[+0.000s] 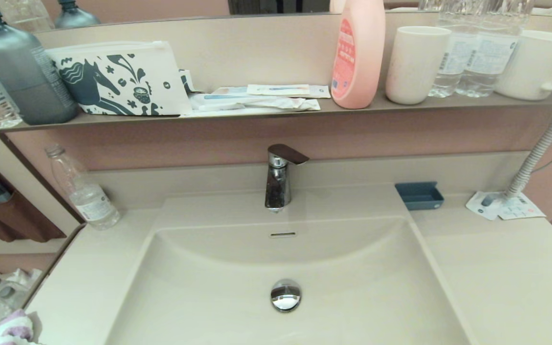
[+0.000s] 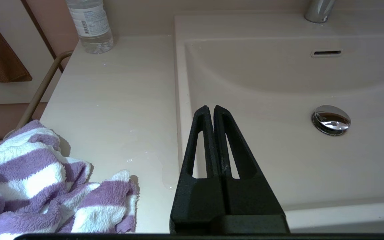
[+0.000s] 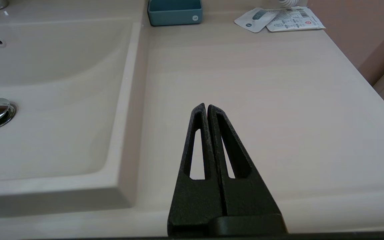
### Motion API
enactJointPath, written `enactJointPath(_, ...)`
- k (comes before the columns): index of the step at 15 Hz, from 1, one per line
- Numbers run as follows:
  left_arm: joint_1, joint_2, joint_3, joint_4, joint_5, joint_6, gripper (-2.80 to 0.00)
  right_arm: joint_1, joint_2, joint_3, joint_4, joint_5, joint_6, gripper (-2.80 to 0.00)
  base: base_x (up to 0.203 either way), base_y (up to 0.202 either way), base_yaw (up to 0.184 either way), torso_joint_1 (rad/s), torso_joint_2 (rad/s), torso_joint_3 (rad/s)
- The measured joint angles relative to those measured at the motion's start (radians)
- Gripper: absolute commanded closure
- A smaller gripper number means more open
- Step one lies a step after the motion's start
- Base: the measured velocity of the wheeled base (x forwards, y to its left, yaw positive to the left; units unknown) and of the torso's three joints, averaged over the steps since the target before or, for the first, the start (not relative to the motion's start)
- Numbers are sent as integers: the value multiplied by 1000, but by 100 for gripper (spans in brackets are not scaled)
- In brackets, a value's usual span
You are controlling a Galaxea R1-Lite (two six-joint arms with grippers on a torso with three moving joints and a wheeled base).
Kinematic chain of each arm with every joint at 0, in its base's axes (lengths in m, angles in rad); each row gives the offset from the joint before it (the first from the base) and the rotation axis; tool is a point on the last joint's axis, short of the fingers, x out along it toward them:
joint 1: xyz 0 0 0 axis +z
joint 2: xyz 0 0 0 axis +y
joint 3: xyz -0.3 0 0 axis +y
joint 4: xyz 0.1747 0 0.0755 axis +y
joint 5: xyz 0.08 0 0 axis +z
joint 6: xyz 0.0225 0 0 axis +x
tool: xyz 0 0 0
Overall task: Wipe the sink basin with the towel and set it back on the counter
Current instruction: Turn on the faucet
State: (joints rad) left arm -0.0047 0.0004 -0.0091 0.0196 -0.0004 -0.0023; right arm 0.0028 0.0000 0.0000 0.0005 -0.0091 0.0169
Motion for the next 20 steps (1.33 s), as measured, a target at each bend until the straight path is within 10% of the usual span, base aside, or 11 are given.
enactJointPath(11,0,0,0,0,0,0,0,0,0,-23,8,12,-19,0,0,0,0,0,0,0)
enactJointPath(20,0,0,0,0,0,0,0,22,466,-395,-42,210,-8,0,0,0,0,0,0,0)
